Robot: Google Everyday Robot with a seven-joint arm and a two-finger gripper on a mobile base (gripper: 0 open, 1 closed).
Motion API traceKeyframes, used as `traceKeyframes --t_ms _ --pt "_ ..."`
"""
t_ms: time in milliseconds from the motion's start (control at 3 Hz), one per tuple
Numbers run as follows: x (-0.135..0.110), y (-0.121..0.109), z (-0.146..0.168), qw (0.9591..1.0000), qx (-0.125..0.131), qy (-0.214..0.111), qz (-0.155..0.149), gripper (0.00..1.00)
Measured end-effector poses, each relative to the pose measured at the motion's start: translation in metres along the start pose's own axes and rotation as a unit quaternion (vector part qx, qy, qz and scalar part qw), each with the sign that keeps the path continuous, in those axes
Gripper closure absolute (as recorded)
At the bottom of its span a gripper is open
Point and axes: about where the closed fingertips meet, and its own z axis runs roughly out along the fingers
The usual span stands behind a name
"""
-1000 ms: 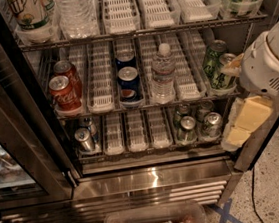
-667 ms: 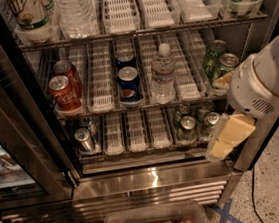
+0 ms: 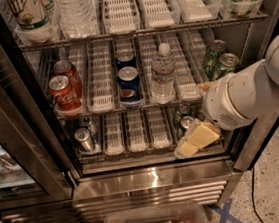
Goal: Pick water bottle from bottom shelf of fridge
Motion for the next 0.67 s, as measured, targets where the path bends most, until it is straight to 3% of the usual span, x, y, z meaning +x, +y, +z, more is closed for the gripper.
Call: traceKeyframes --t_ms 333,667 --pt "-0.0001 0.0005 0.0003 1.0000 0.000 -0.002 0.003 0.00" --pt "0.0057 -0.0075 0.0092 0.9991 0.022 -0.021 0.028 0.00"
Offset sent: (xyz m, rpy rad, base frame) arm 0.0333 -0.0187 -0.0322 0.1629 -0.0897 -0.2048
